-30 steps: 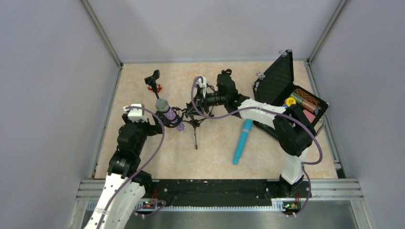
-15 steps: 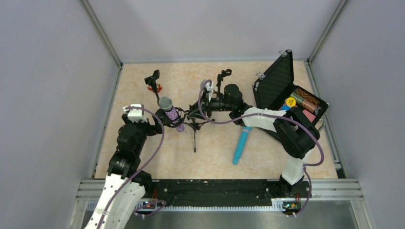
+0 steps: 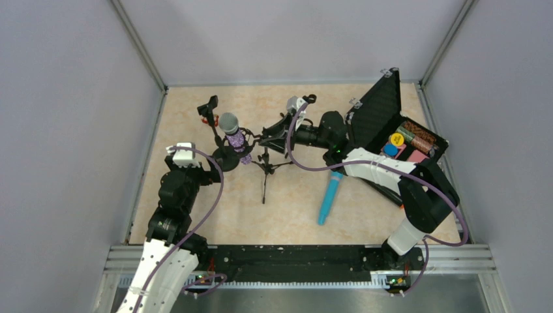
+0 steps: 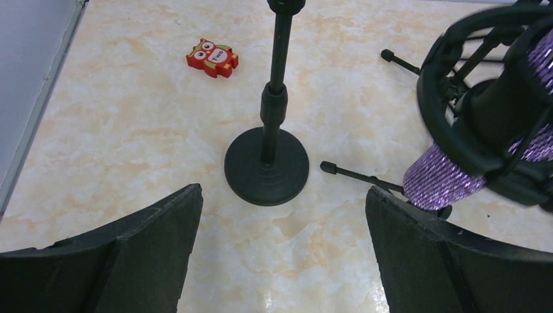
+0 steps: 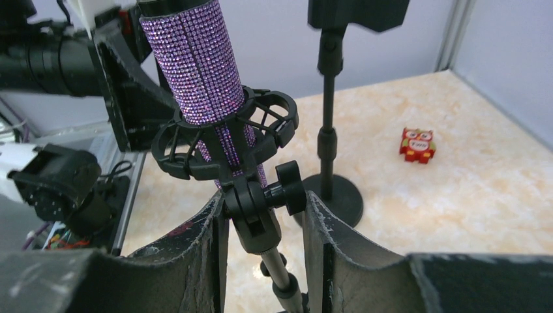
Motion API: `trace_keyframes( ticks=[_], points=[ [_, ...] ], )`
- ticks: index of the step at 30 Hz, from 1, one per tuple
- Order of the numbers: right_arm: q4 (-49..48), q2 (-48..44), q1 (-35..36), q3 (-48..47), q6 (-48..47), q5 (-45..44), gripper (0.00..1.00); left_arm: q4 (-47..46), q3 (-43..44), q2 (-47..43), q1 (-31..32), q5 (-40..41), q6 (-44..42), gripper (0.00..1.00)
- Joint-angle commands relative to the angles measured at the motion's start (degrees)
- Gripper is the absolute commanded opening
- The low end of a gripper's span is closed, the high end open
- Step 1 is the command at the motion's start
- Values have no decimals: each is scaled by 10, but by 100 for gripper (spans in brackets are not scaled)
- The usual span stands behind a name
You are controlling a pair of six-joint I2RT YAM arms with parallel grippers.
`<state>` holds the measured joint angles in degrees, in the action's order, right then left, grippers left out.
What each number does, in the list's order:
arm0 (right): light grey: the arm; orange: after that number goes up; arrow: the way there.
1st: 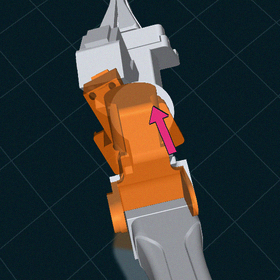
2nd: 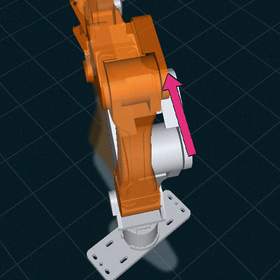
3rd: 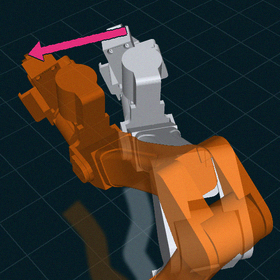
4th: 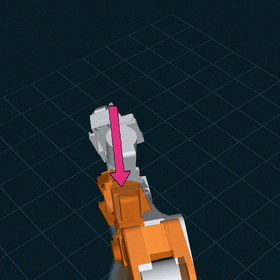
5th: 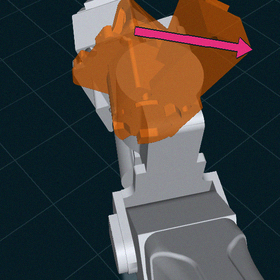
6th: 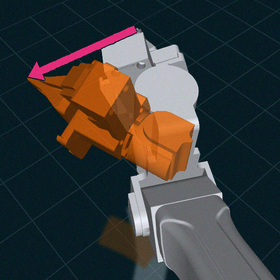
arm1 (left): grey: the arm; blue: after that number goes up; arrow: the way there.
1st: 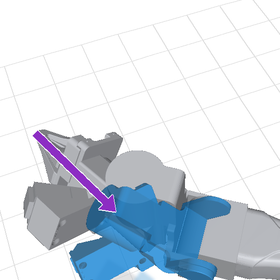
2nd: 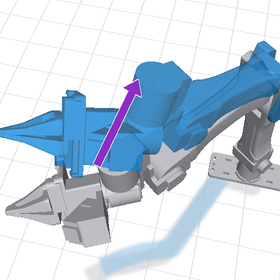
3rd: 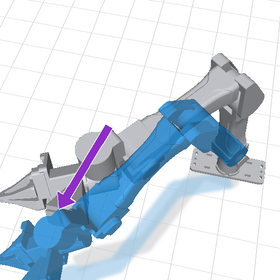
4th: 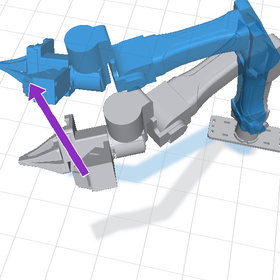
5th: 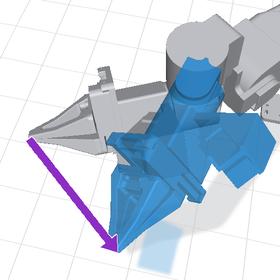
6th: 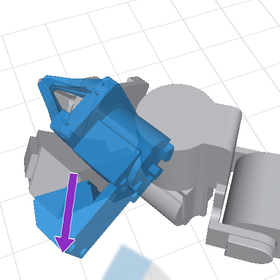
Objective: Attach the microphones to the stand
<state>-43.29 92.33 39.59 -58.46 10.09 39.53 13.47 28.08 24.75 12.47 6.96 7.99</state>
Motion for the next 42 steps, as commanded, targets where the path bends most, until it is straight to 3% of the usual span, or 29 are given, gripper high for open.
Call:
trace_keyframes(
  ticks=[1, 19, 27, 42],
  points=[
    [-86, -47, -2, -24, -10, -62, 0, -21, 8, -9, -2, 8, -3, 99],
    [-26, -23, -2, -173, -25, -148, 0, -22, 8, -6, -2, 6, -4, 99],
    [47, 48, -6, -307, -33, -164, 0, -23, 8, -5, -2, 4, -5, 99],
    [97, 190, -33, -471, -29, -169, 0, -22, 8, -5, -2, 3, -6, 99]
  ],
)
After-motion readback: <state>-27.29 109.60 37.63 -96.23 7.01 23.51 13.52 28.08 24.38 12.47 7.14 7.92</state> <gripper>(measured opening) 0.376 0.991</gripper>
